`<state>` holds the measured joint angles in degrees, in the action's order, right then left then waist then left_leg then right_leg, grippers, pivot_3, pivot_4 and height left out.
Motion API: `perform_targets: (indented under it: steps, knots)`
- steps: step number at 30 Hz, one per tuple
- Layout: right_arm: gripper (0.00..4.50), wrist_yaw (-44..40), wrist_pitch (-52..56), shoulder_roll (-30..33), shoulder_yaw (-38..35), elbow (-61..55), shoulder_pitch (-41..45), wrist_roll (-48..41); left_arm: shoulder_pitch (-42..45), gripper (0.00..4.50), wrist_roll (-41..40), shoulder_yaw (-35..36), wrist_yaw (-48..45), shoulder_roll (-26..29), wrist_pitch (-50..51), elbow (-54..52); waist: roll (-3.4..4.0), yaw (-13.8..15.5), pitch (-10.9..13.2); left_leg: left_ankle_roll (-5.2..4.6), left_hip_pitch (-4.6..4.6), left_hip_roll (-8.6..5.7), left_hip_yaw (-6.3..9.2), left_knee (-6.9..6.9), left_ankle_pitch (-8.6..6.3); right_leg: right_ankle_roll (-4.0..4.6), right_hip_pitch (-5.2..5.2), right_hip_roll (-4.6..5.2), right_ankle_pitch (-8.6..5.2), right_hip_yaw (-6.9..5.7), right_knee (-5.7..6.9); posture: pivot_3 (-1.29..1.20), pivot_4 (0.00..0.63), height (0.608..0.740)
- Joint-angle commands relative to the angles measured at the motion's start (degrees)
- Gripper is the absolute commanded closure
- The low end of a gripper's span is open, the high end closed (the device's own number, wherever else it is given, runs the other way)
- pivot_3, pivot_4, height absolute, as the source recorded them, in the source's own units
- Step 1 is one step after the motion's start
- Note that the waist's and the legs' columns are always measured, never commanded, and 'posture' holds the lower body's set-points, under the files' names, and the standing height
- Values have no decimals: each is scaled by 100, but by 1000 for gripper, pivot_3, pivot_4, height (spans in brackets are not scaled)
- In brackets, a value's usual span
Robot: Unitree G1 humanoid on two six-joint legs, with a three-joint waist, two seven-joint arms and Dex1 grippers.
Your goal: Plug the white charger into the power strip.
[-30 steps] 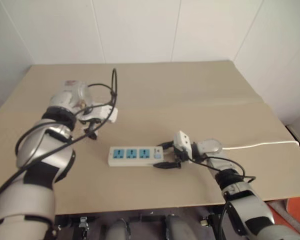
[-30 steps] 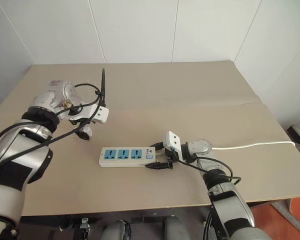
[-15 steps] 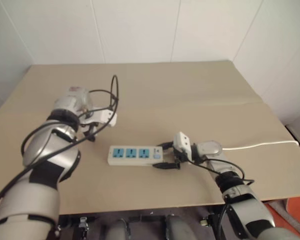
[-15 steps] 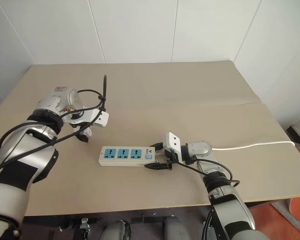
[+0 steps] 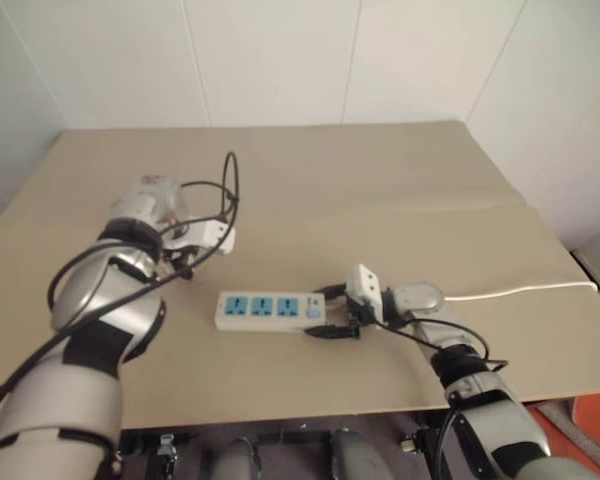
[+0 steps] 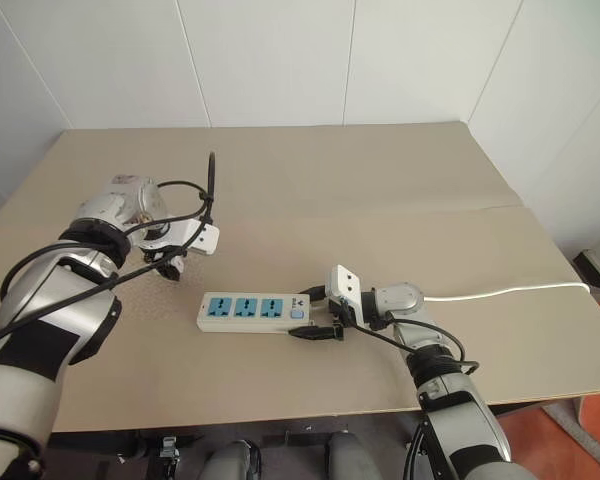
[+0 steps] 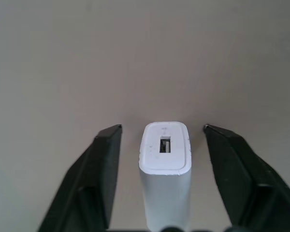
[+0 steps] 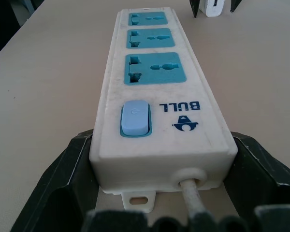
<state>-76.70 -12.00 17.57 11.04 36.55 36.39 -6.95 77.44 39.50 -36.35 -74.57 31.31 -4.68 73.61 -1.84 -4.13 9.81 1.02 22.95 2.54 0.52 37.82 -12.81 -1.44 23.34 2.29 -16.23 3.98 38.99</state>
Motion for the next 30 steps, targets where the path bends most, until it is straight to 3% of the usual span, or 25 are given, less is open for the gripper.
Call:
perform_targets:
  steps: [1, 3, 13, 18, 22, 24, 30]
  knots:
    - [1069, -12, 66, -45, 288, -23, -168, 191, 169, 2810, 115, -53, 74, 16, 34, 35, 0, 0, 0, 0, 0, 0, 0, 0, 0, 0, 0, 0, 0, 0, 0, 0, 150, 740]
    - [1069, -3, 71, -46, 290, -23, -167, 195, 177, 3429, 115, -27, 68, -2, 40, 43, 0, 0, 0, 0, 0, 0, 0, 0, 0, 0, -1, 0, 0, 0, 0, 0, 150, 740]
    - [1069, -16, 25, -8, 275, 98, -86, 223, 442, 3475, -556, 646, -285, 41, -145, -245, -1, 2, 0, 0, -1, 1, 1, 0, 0, 0, -3, 0, 0, -1, -1, 0, 150, 740]
    - [1069, -31, 8, -1, 285, 129, -59, 238, 591, 3475, -2104, 1946, -1519, 138, 309, -804, -1, -5, 0, 0, -1, 1, 0, 0, 0, 0, -4, 0, 0, 0, -1, 0, 150, 740]
    - [1069, -82, 56, 5, 285, 176, -23, 212, 401, 3475, -4031, 2450, -1793, 298, 1767, -1776, -1, -20, 0, 0, -2, 4, 0, 0, 0, 0, -4, -1, 0, -1, 0, 0, 150, 740]
    - [1069, -78, -2, 6, 279, 283, 16, 222, 62, 3475, -4659, 2637, -1793, 355, 2399, -2438, 0, -31, 0, 0, -3, 6, 2, 0, 0, -1, -5, -1, 0, 0, 2, 0, 150, 740]
    - [1069, -15, -166, -33, 289, 501, 80, 241, -1835, 3475, -5801, 3467, -1744, 251, 2929, -4848, 12, -21, -8, 1, -41, 12, -1, 0, 0, 0, -33, -1, 0, 5, 10, 0, 150, 740]
